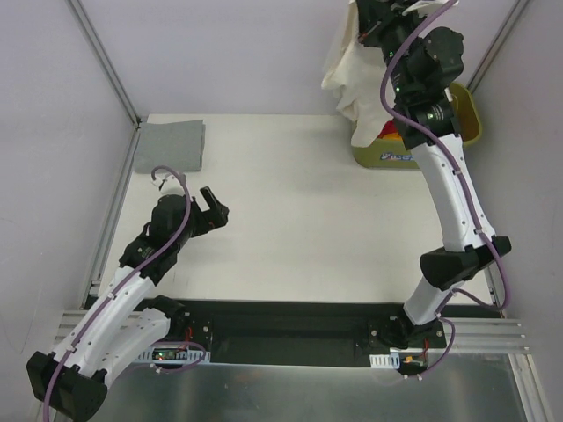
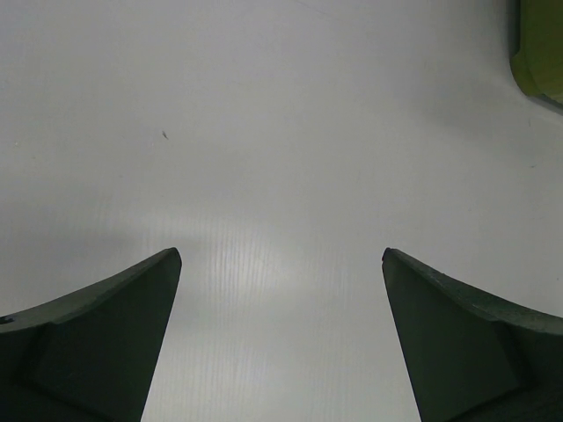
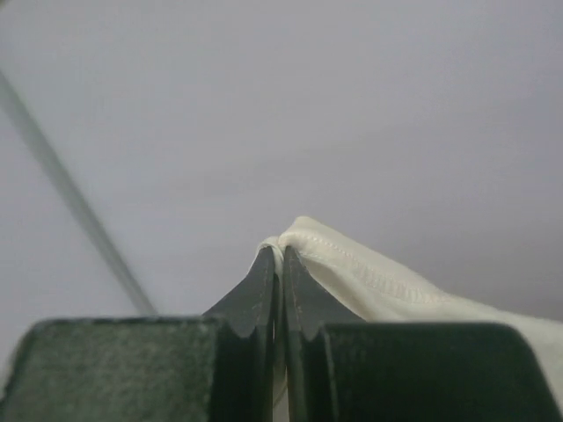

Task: Fold and stack the t-shirts
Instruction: Move the tshirt to the center of the board

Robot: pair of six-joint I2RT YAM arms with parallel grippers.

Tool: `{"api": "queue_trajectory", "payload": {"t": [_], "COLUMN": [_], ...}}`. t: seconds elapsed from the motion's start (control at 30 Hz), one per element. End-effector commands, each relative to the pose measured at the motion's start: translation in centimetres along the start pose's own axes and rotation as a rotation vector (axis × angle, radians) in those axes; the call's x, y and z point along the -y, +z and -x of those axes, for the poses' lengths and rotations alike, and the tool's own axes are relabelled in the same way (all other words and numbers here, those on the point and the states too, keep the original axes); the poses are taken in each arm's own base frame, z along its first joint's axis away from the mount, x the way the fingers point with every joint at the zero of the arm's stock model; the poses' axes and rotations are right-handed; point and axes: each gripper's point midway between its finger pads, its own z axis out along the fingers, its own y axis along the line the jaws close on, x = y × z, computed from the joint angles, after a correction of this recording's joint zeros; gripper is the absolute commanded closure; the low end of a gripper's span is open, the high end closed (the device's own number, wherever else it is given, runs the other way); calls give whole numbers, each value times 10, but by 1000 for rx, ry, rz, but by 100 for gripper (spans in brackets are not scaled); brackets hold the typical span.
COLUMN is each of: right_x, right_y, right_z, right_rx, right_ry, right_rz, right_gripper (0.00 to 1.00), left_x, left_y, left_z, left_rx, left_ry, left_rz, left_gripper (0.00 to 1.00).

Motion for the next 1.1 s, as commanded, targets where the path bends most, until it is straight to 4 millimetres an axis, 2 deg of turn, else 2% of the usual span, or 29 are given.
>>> {"api": "queue_trajectory", "payload": {"t": [0.0, 0.07, 0.1, 0.13, 0.2, 0.23, 0.27, 0.33, 0.4, 0.43, 0.47, 0.5, 0.53, 0.57, 0.6, 0.63, 0.67, 0.7, 0.73, 0.8, 0.9, 1.0, 1.03, 1.07], "right_x": [-100, -130, -153, -164, -185, -189, -188, -180, -145, -128, -101, -60, -36, -3, 40, 81, 107, 146, 167, 189, 201, 201, 200, 194], "right_y": [-44, -58, -71, -77, -89, -94, -94, -99, -95, -95, -103, -111, -120, -133, -142, -172, -188, -203, -232, -251, -274, -288, -292, -299], "right_z": [51, 57, 59, 62, 54, 55, 42, 36, -16, -30, -26, -90, -105, -119, -132, -180, -195, -199, -221, -224, -225, -229, -229, -237], "right_rx": [47, 56, 52, 61, 44, 44, 17, 1, -80, -86, -69, -188, -223, -255, -291, -431, -491, -528, -635, -686, -765, -817, -823, -859], "right_ry": [30, 50, 76, 85, 65, 66, 57, 36, -76, -102, -116, -172, -155, -155, -159, -110, -82, -58, -47, -43, -146, -169, -159, -141], "right_rz": [258, 348, 410, 443, 503, 513, 506, 474, 342, 284, 171, 73, -5, -117, -228, -354, -433, -542, -606, -673, -715, -713, -708, -678], "right_gripper": [99, 99, 99, 99, 99, 99, 99, 99, 99, 99, 99, 99, 99, 98, 93, 84, 70, 30, 14, 1, 3, 3, 3, 3], "left_x": [5, 3, 1, 0, -5, -7, -9, -14, -19, -21, -22, -22, -23, -25, -25, -28, -29, -30, -32, -33, -25, -20, -22, -20], "left_y": [-12, -15, -16, -18, -20, -21, -21, -23, -23, -22, -21, -20, -20, -18, -18, -16, -14, -13, -10, -8, -1, 10, 17, 20], "left_z": [3, 2, 1, 1, 0, -1, -1, -4, -6, -9, -11, -12, -14, -17, -19, -23, -25, -27, -31, -34, -34, -39, -46, -50], "left_rx": [36, 49, 51, 61, 67, 68, 72, 66, 62, 56, 50, 43, 34, 25, 18, 2, -7, -14, -31, -50, -96, -161, -200, -230], "left_ry": [-36, -49, -55, -68, -78, -86, -87, -91, -93, -96, -96, -97, -98, -99, -99, -96, -94, -92, -88, -84, -79, -88, -91, -95], "left_rz": [-49, -51, -46, -45, -27, -23, -13, 8, 28, 37, 41, 45, 50, 59, 63, 75, 80, 88, 101, 111, 110, 130, 156, 150], "left_gripper": [1, 1, 1, 1, 1, 1, 1, 1, 1, 1, 1, 1, 1, 1, 0, 1, 1, 1, 1, 1, 1, 1, 1, 1]}}
